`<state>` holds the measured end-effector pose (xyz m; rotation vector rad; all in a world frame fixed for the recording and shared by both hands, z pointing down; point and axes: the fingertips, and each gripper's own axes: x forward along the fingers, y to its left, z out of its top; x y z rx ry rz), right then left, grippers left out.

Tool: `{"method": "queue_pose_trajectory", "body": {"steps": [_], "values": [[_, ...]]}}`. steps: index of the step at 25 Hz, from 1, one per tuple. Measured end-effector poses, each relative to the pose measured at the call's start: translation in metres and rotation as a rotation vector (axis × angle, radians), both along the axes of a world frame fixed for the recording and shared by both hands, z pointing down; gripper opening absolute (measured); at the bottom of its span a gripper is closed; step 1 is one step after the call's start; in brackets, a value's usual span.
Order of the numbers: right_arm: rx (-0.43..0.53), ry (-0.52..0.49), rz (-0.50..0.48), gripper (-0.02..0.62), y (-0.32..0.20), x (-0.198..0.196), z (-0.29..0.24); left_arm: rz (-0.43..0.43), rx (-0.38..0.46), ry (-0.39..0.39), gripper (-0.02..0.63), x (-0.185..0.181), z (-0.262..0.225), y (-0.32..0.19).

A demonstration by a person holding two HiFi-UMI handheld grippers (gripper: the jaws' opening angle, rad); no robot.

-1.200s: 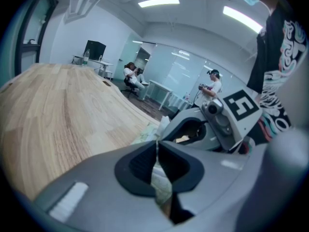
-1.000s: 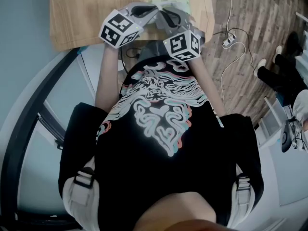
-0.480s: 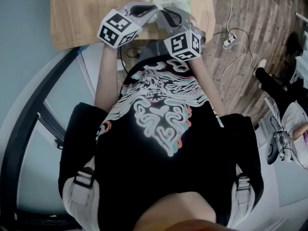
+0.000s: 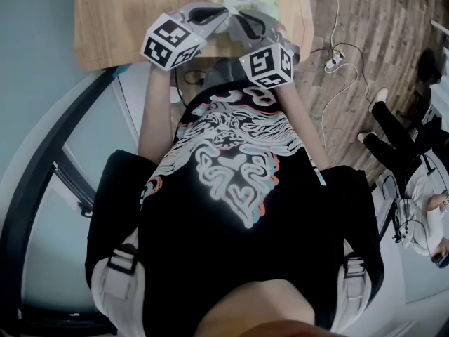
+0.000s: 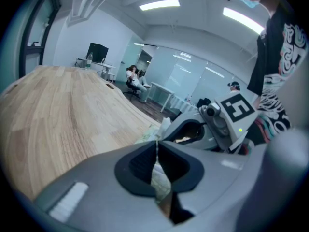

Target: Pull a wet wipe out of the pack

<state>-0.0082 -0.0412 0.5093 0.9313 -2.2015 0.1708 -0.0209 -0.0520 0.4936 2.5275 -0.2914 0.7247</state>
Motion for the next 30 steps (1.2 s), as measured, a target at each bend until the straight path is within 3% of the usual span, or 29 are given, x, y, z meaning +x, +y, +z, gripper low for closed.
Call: {"method": "queue_pose_trajectory", "body": {"steps": [30], "values": [[-0.024, -0.016, 0.002, 0.031, -0.001, 0.000, 0.004, -0.043, 0.005, 0.001, -0.002, -0.014, -0.002, -0.008]]}}
